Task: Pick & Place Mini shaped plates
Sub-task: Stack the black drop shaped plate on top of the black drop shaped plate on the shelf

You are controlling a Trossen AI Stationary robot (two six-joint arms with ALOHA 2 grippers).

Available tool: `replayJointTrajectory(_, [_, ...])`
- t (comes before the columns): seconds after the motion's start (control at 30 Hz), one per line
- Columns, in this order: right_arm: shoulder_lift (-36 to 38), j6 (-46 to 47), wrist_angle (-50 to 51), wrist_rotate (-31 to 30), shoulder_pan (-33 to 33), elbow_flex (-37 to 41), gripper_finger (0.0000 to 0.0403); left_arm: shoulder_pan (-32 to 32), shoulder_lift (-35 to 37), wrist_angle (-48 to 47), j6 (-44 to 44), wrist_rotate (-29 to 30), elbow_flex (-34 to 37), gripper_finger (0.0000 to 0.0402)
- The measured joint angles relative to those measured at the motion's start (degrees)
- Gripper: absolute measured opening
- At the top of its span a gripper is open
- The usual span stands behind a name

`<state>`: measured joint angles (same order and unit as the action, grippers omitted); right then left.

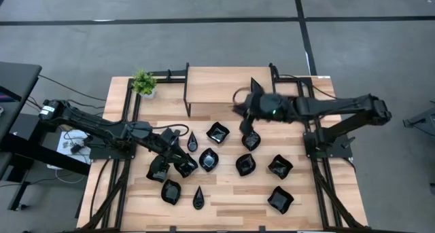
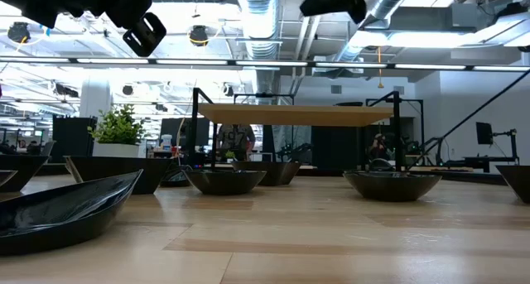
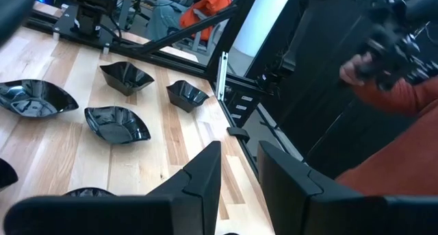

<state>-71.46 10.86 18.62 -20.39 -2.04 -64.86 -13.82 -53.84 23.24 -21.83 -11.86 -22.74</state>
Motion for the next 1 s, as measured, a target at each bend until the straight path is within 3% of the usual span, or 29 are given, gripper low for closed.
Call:
replayJointTrajectory(0.37, [-8.64,12.10,-1.84,-8.49,-15.12,0.00,0.0053,-0.01,0.00,0.48,-0.15,0.00,0.00,0.0097])
replayJointTrajectory(0.73, [-22.08,23.62,-15.94,-7.93,-23.90,0.00,0.0053,-0.14,0.00,0.56,-5.12,-0.01,0.00,0.0097])
replayJointTrajectory(1.0, [-29.72,31.99,-24.12,-5.03,-24.84,0.00,0.0053,-2.74,0.00,-0.97,-5.50,-0.11,0.00,0.0097])
